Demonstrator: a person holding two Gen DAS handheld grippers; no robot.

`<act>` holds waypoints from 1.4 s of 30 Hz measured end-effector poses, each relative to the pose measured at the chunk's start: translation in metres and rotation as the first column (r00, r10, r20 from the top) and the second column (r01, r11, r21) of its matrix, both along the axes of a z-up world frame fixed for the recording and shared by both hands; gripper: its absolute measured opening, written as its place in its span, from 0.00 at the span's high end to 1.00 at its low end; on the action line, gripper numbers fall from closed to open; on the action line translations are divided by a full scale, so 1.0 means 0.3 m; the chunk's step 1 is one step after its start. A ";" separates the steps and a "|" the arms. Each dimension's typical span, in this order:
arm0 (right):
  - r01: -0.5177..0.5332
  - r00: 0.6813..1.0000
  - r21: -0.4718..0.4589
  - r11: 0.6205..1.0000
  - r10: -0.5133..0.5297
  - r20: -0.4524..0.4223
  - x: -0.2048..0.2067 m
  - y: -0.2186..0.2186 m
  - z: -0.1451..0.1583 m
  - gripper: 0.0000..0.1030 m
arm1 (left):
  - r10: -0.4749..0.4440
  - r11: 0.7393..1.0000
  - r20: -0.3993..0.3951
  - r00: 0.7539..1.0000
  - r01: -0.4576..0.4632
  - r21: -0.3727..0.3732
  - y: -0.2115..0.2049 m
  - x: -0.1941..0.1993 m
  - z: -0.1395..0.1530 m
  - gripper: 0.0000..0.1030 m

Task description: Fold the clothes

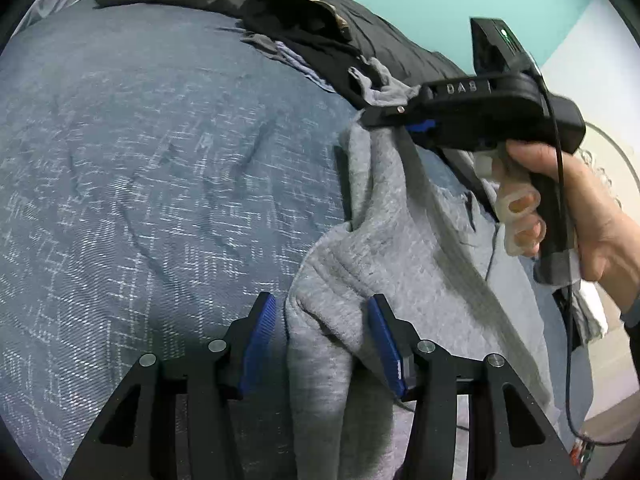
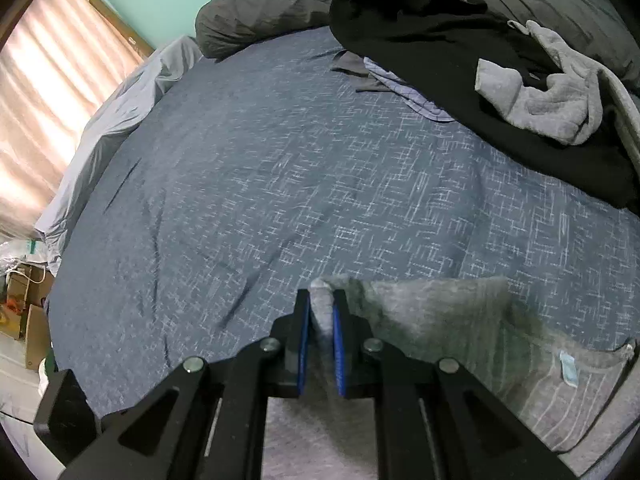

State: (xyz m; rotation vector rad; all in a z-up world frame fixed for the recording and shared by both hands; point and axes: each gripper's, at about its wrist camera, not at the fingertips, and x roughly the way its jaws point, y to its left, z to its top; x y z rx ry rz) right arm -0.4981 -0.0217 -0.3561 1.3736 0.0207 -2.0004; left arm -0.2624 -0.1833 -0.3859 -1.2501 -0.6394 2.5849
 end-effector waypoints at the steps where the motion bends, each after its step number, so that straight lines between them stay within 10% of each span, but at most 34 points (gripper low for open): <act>1: 0.005 1.000 -0.003 1.000 -0.005 0.003 0.001 0.004 0.002 0.90 | -0.004 1.000 0.000 1.000 0.004 0.001 0.001 0.002 -0.004 0.67; 5: 0.025 1.000 0.002 1.000 -0.025 0.013 0.002 0.012 0.011 0.91 | -0.002 1.000 -0.004 1.000 0.002 -0.007 -0.001 0.020 -0.008 0.87; 17: 0.271 0.953 -0.152 0.951 -0.242 0.182 -0.077 0.084 -0.033 0.92 | 0.048 0.998 -0.038 0.998 -0.049 -0.027 -0.007 0.042 0.024 0.88; 27: 0.044 0.996 -0.082 0.996 -0.050 -0.075 -0.015 0.093 0.070 0.85 | 0.059 0.998 -0.018 0.998 -0.059 -0.004 -0.030 0.074 0.015 0.88; 36: -0.088 0.994 -0.017 0.996 0.087 -0.063 0.059 0.082 -0.020 0.74 | 0.070 0.998 -0.021 0.997 -0.070 -0.002 -0.022 0.059 0.018 0.88; 38: -0.097 0.992 0.006 0.995 0.097 -0.085 0.068 0.048 -0.034 0.93 | 0.075 0.997 -0.023 0.997 -0.075 -0.007 -0.021 0.062 0.020 0.88; 42: -0.080 0.990 -0.007 0.997 0.078 -0.120 0.060 -0.022 -0.033 0.98 | 0.102 0.995 -0.025 0.994 -0.102 0.002 -0.033 0.066 0.025 0.88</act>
